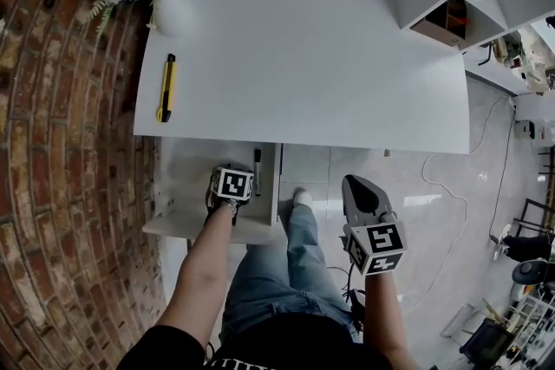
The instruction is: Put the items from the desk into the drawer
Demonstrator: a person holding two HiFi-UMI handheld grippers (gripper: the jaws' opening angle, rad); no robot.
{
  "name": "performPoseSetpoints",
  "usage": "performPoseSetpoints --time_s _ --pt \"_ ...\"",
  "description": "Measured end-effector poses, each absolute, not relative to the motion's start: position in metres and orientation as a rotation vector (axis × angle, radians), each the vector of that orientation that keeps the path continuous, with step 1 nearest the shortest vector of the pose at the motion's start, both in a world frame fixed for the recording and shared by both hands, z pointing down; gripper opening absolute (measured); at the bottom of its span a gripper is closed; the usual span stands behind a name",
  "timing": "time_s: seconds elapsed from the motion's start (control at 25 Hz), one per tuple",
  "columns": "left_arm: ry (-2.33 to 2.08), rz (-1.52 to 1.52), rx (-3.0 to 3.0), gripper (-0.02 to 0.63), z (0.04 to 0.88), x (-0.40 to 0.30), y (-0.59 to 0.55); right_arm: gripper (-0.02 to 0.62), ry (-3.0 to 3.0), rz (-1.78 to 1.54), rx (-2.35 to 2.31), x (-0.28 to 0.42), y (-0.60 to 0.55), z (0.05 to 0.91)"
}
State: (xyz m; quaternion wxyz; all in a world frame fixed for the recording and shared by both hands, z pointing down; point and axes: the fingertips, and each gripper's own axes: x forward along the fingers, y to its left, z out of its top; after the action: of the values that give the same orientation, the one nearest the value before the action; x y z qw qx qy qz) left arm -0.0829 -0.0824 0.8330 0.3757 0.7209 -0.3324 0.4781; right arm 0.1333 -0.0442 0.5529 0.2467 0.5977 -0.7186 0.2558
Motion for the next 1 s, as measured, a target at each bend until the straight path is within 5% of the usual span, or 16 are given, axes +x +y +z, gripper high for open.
performPoseSetpoints --time_s 0.04,0.16,1.0 --pt "-0.857 1.224 1.843 0.327 0.83 -0.084 -0.083 0.008 -1.968 0.689 1.627 0.131 -0.045 0.55" --pt "-0.886 1.196 1.836 0.342 0.819 -0.092 -0.086 0.008 -1.987 0.666 1.622 0.123 -0.045 0.54" --pt "-1.178 0.699 2.229 0.345 0.606 -0.135 -0.143 0.008 -2.101 0.469 1.773 0.102 -0.057 0.455"
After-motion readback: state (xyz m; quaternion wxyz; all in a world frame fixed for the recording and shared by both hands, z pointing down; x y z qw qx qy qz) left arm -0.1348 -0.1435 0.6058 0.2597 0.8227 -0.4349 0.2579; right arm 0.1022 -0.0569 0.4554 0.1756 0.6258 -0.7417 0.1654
